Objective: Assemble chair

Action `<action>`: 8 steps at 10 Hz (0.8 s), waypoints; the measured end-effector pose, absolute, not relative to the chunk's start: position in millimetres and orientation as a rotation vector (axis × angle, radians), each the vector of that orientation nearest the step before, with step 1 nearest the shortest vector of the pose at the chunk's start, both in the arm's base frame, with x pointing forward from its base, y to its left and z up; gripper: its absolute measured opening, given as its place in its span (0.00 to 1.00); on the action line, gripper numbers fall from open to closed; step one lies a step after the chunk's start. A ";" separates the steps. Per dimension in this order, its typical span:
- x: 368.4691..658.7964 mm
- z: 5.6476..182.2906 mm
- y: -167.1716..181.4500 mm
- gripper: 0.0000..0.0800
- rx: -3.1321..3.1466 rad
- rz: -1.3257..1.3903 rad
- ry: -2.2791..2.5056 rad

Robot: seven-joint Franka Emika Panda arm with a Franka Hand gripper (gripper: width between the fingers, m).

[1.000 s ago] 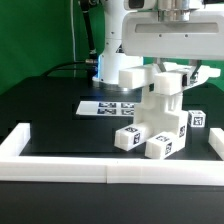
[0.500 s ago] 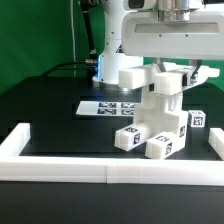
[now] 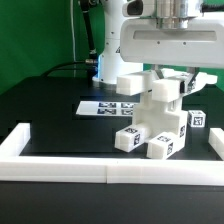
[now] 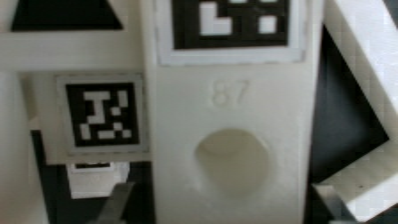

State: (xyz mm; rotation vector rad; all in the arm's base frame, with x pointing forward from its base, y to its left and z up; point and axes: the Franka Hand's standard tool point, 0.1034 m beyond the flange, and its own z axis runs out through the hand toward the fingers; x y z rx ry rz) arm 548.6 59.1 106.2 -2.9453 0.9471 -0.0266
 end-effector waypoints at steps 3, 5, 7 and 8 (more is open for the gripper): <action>547.4 96.4 55.6 0.36 -2.977 -0.011 0.887; 549.4 95.5 54.0 0.36 -2.995 -0.017 0.826; 550.7 94.5 54.6 0.36 -2.998 -0.022 0.820; 551.5 93.1 54.8 0.36 -3.001 -0.026 0.812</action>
Offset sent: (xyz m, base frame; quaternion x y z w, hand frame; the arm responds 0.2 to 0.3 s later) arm 0.0065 -0.0001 -0.0114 0.0217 -0.0160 -0.0652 0.9975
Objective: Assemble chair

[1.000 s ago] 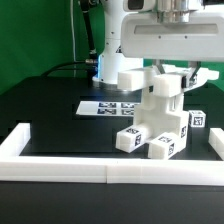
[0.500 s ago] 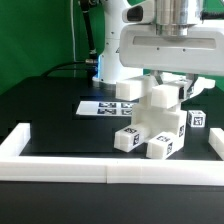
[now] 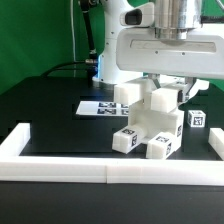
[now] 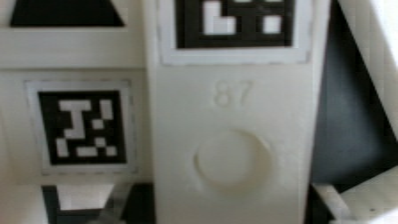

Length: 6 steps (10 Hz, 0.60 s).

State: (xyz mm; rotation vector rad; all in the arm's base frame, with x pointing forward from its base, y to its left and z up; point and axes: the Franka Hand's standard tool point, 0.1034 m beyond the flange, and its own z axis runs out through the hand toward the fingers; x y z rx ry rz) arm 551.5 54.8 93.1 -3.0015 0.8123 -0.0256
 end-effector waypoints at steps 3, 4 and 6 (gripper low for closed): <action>552.6 88.3 54.0 0.36 -3.013 -0.030 0.783; 553.6 88.0 51.6 0.36 -3.013 -0.042 0.783; 555.0 87.0 50.4 0.36 -3.015 -0.059 0.777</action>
Offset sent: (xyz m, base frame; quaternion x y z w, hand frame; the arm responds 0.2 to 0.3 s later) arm -0.0006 -0.0015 -0.0067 0.0331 -0.0014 0.0069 0.9994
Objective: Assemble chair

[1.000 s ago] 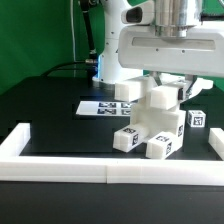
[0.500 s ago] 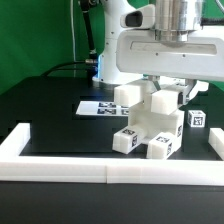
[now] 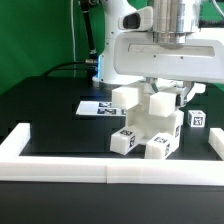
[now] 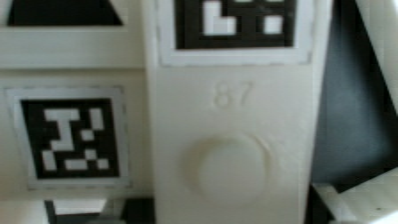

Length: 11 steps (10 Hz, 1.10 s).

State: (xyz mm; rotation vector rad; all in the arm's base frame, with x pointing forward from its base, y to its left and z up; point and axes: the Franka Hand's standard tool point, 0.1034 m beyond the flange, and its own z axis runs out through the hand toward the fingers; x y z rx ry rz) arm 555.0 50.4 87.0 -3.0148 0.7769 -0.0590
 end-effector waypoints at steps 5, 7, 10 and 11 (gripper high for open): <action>560.1 76.5 52.0 0.36 -3.024 -0.120 0.763; 561.2 76.6 51.5 0.36 -3.026 -0.128 0.753; 561.5 76.7 51.4 0.36 -3.027 -0.129 0.749; 561.5 76.6 51.4 0.36 -3.027 -0.128 0.749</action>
Offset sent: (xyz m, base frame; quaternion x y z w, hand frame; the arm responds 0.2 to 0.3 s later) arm 0.0001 0.0049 -0.0162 0.0100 0.0203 -0.0034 0.9997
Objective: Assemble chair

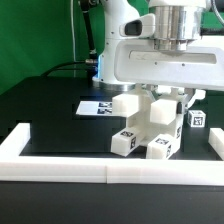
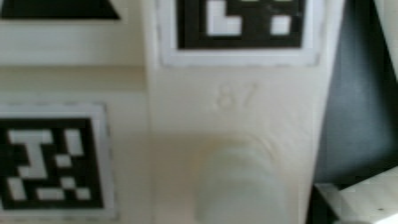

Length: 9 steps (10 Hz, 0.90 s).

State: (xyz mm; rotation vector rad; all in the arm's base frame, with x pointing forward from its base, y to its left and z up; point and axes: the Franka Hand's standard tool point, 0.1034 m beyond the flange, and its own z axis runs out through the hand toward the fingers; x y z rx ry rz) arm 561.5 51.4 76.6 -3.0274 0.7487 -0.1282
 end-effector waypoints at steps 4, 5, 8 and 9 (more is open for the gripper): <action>561.5 76.6 51.4 0.80 -3.027 -0.128 0.749; 561.5 76.6 51.4 0.80 -3.027 -0.128 0.749; 561.5 85.8 48.1 0.81 -3.024 -0.098 0.748; 561.4 97.0 46.4 0.81 -3.015 -0.086 0.755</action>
Offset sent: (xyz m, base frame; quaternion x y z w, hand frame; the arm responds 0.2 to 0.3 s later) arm 0.0000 0.0000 0.0000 0.0000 0.0000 0.0000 1.0000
